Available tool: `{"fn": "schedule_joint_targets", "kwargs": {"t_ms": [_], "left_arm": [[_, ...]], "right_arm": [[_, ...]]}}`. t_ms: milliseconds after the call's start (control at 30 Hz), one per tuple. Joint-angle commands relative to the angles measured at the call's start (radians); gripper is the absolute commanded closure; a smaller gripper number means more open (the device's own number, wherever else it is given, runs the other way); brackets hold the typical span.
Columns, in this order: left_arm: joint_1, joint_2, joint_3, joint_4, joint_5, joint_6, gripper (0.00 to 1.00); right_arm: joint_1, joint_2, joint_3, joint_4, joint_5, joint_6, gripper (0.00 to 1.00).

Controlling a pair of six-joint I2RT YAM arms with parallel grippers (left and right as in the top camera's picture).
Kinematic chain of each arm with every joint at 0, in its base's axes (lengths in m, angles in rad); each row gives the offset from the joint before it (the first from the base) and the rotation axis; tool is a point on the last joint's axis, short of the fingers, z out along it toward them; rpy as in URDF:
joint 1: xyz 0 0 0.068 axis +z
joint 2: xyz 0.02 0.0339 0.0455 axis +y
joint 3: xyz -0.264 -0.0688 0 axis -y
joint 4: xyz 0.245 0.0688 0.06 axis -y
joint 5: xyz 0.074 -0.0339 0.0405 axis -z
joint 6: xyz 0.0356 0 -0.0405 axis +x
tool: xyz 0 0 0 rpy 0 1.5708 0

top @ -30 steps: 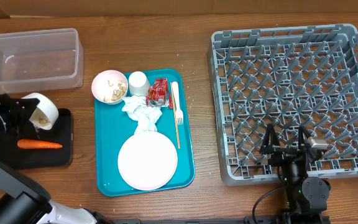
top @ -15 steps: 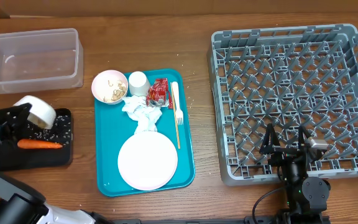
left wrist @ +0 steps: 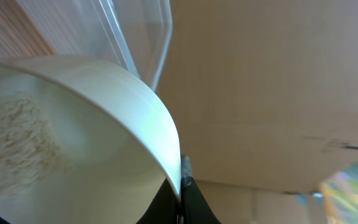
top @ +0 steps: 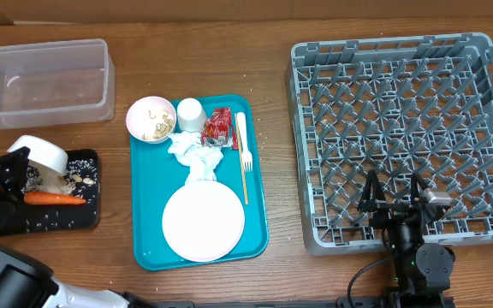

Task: Sort waste into correct bins and load items into the dishwasher rack
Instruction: 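Tip the white bowl over the black tray to dump the rice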

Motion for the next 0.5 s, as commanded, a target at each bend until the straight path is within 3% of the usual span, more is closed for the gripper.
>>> {"fn": "schedule_joint_targets", "kwargs": {"t_ms": [0,467], "left_arm": [[0.002,0.051,-0.006,0.004,0.121,-0.031,0.96],[0.005,0.053,-0.006,-0.045,0.101,-0.093,0.96]], "right_arm": [[0.005,-0.011,-0.011,0.008,-0.005,-0.007,0.00],[0.005,-0.011,-0.010,0.008,-0.005,-0.007,0.00]]}}
